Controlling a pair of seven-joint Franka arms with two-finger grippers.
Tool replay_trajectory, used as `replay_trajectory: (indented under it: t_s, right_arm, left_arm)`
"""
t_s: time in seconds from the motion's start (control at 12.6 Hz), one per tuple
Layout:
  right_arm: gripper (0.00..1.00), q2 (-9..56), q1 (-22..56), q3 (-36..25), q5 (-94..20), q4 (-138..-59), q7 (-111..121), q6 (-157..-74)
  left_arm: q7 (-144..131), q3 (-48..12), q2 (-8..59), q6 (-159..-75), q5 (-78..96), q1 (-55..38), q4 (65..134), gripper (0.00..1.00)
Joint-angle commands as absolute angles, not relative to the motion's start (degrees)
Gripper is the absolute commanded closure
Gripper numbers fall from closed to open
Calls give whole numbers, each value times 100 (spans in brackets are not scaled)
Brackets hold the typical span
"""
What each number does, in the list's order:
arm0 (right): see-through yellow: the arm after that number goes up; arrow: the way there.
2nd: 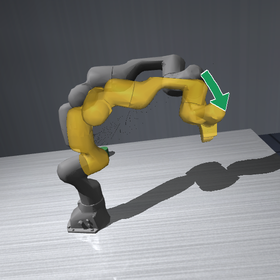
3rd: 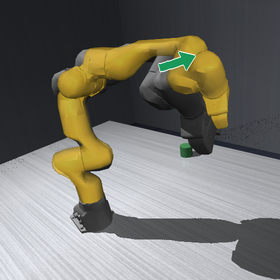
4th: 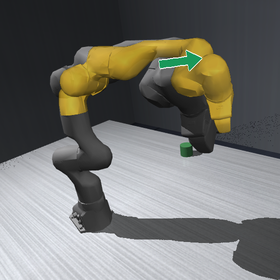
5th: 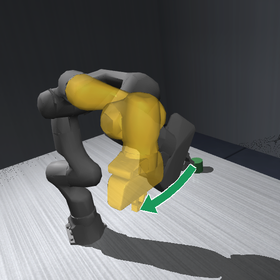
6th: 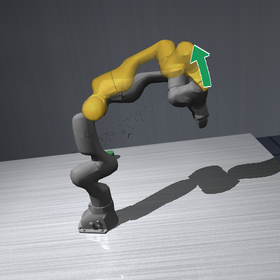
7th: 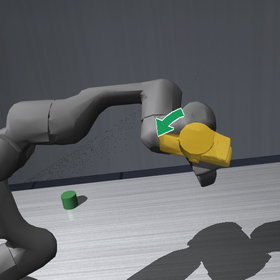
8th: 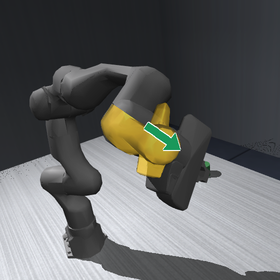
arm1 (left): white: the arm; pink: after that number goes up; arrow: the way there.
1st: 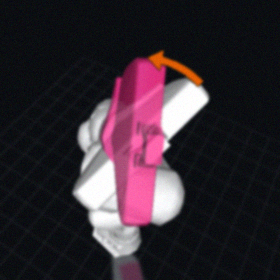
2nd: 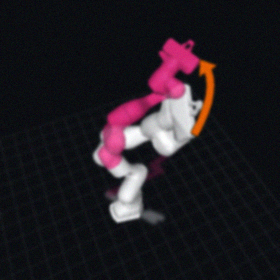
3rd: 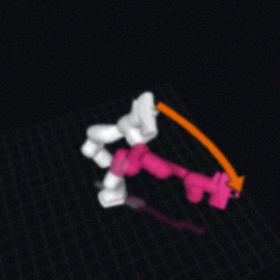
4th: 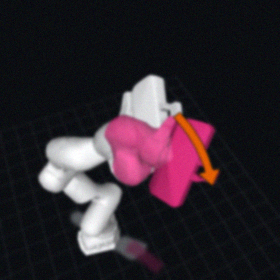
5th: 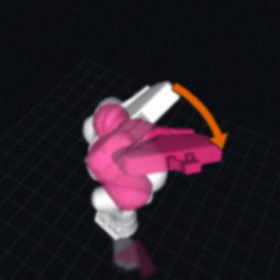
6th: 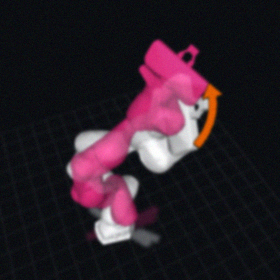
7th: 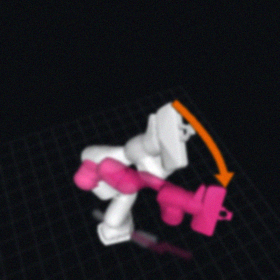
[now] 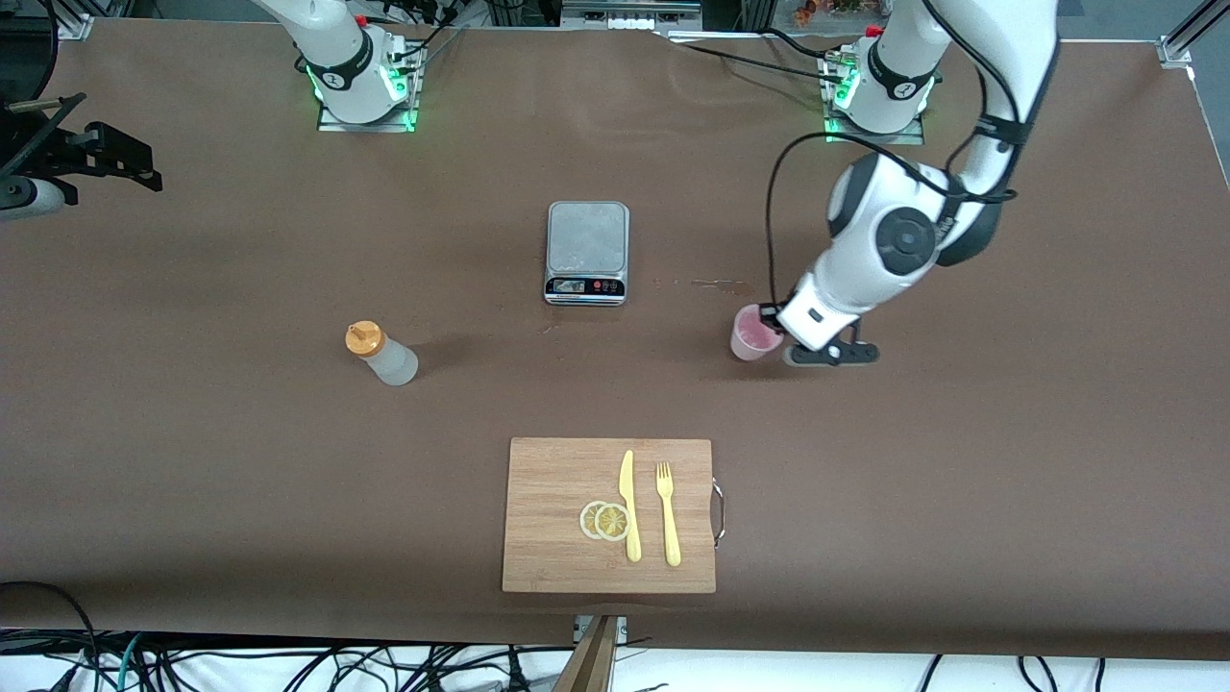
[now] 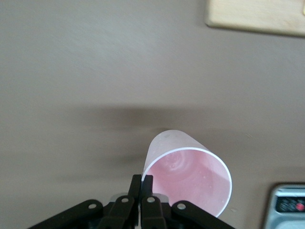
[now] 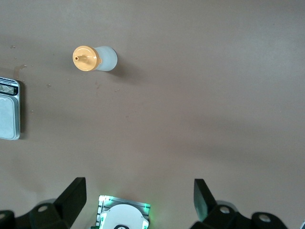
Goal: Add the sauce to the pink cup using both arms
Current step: 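Lift the pink cup with the left gripper and carry it over the scale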
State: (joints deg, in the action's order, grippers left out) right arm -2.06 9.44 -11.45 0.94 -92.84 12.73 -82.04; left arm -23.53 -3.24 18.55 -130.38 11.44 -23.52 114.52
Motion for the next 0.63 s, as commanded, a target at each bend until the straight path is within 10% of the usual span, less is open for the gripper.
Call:
replay_trajectory:
  t_s: [0.0,0.56]
  right_arm:
    - [0,-185,888,-1169,88,-9176,1354,-8130]
    - [0,-149,888,-1266,79,-9176,1354,-8130]
  left_arm:
    - [-3257,-360,1793,-12885,1248,-3020,11277,100]
    - [-4701,-466,1924,-12902,1511,-4253,10960,100]
